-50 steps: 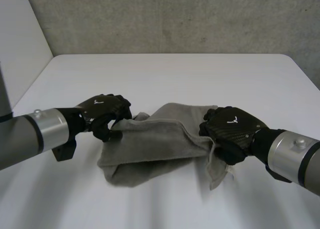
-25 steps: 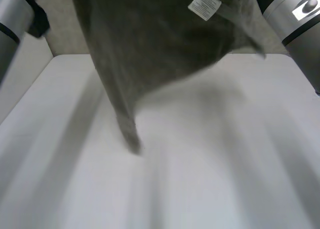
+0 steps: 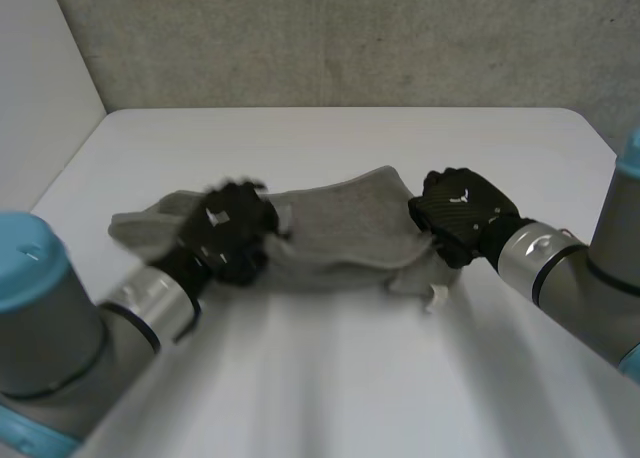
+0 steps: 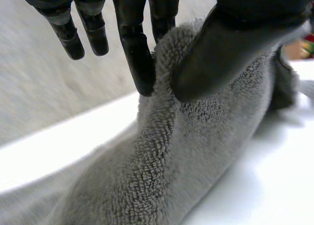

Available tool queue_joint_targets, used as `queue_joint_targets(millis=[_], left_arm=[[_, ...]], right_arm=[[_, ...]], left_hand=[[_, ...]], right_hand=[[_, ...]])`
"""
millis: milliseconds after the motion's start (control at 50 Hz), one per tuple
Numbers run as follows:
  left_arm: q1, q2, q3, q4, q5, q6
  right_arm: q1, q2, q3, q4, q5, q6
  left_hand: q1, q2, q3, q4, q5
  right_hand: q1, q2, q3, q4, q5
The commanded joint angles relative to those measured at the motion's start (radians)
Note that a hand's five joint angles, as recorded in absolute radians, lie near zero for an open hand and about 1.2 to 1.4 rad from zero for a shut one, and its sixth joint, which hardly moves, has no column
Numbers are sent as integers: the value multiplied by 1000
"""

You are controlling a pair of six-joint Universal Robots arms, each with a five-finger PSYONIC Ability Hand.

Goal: Fold the towel.

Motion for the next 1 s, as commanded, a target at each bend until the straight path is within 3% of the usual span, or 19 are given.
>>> queue_joint_targets(millis=[20,120,260,400,460,500,520,540,660,1000], left_arm=[[-82,-61,-4,-69,-28,53],[-100,-40,37,-128,-89,59],[-86,15,71,-174,-89,65],[-22,35,117,-189,-67,133],[3,23,155,-197,8,188],[27,5,193,-224,137,255],[27,5,194,-224,138,256],[50,-24,212,-240,203,288],[101,-123,290,-338,350,360],[104,-367,502,-450,359,527]], right_arm=[[15,-1,44,-58,37,-16],[44,-12,70,-58,52,-15],[47,-48,116,-53,99,-4],[47,-131,210,-59,147,58],[45,-144,231,-62,145,94],[53,-186,274,-67,126,131],[53,-187,274,-67,126,131],[58,-205,295,-73,113,128],[62,-214,340,-65,93,71],[59,-193,417,-134,138,-23]], left_hand=[[-393,-411,-48,-54,-423],[-792,-810,-48,-54,-822],[-910,-928,-48,-54,-940],[-928,-946,-48,-54,-957],[-925,-943,-48,-54,-955],[-925,-943,-48,-54,-955],[-925,-943,-48,-54,-955],[-922,-940,-48,-54,-952],[-919,-937,-48,-54,-949],[-934,-952,-48,-54,-963]], right_hand=[[-545,-540,-46,-76,-564],[-740,-734,-46,-76,-758],[-937,-931,-46,-76,-955],[-949,-943,-46,-76,-967],[-943,-937,-46,-76,-961],[-937,-932,-46,-76,-955],[-937,-932,-46,-76,-955],[-934,-929,-46,-76,-952],[-934,-929,-46,-76,-952],[-937,-932,-46,-76,-955]])
